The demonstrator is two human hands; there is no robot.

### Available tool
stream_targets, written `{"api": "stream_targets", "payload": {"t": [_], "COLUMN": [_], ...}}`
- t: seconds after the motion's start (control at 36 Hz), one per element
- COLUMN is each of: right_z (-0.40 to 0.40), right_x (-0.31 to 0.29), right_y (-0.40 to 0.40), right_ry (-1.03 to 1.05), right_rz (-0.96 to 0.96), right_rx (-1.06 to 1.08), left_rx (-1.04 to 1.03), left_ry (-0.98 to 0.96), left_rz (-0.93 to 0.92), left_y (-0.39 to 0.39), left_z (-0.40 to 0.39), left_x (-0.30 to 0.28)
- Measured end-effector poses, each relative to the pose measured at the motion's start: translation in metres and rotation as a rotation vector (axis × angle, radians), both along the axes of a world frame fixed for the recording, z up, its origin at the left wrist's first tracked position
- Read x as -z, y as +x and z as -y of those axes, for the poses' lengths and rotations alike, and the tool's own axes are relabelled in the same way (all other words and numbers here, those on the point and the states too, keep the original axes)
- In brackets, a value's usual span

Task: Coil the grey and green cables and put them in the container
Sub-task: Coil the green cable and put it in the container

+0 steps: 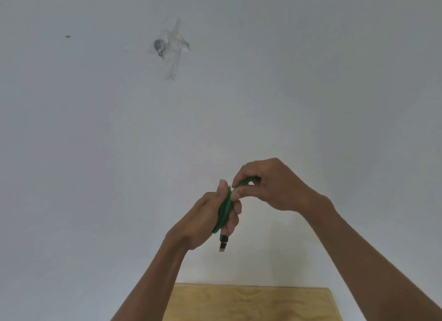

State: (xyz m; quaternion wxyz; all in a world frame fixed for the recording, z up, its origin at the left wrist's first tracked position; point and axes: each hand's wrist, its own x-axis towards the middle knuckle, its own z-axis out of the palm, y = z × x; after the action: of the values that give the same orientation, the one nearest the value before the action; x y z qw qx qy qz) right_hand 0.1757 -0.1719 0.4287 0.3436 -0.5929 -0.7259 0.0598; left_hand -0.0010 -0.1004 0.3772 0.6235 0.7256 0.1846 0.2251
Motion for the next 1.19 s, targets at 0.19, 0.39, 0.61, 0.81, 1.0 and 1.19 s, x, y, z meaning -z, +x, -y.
{"api": "stream_targets", "payload": {"t": [0.19, 0.39, 0.61, 0.81, 1.0, 1.19], "right_z": [-0.01, -0.005, -0.011, -0.013, -0.017, -0.018], "right_x": [0.032, 0.06, 0.066, 0.06, 0.06, 0.064], "right_y": [-0.013, -0.036, -0.045, -0.043, -0.043, -0.045], "right_ry": [-0.079, 0.004, 0.1, 0.057, 0.049, 0.042], "right_rz": [-0.718, -0.99, -1.051, -1.06, -1.047, -1.088], "right_rx": [-0.285, -0.262, -0.218, -0.243, -0.202, -0.187], "left_rx": [0.084, 0.126, -0.244, -0.379, -0.454, -0.556], "left_ry": [-0.395, -0.397, -0.139, -0.204, -0.274, -0.235], "left_rz": [0.2, 0.189, 0.116, 0.182, 0.25, 0.267], "left_y": [-0.003, -0.01, 0.001, 0.013, 0.02, 0.025], "left_z": [0.007, 0.005, 0.013, 0.016, 0.015, 0.014], "left_x": [0.0, 0.002, -0.003, -0.002, 0.007, 0.013]}}
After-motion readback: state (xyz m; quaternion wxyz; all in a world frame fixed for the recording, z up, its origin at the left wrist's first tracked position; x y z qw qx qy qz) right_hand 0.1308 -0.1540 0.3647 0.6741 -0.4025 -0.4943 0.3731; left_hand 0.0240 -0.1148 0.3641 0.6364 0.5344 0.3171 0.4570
